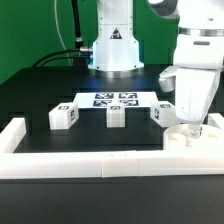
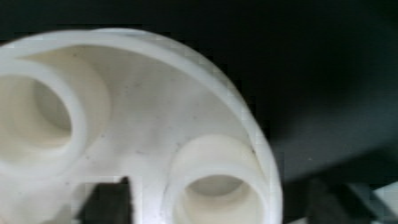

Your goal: Assemble stool

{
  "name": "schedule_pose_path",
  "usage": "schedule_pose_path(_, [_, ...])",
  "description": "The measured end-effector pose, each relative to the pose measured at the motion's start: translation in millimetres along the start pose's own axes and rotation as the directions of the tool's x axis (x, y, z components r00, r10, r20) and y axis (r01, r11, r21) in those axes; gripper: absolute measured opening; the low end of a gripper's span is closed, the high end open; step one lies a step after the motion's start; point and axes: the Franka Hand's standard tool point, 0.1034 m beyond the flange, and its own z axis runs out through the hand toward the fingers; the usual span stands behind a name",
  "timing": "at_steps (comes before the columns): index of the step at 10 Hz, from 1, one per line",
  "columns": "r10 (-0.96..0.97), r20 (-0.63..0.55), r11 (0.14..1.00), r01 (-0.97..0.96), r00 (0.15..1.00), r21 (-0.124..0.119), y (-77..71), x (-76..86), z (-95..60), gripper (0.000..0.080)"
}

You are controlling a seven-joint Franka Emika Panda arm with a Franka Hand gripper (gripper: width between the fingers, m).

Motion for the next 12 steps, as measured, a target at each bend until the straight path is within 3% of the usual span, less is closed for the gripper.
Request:
schedule_pose_path(1, [0.0, 0.0, 1.0, 0.0, 1.0, 0.0, 0.0, -0.1, 0.2, 0.0616])
schedule_pose_path(7, [0.01, 0.0, 1.0, -0.01, 1.0, -0.001, 0.4, -0.4, -1.6, 0.0649])
schedule_pose_path(10, [0.093, -0.001, 0.995, -0.093, 0.996, -0.023, 2.7, -10.4, -34.8, 0.0649])
schedule_pose_path(12, [0.169, -0.003, 0.985, -0.169, 0.986, -0.015, 1.1, -25.3, -36.6, 0.0649])
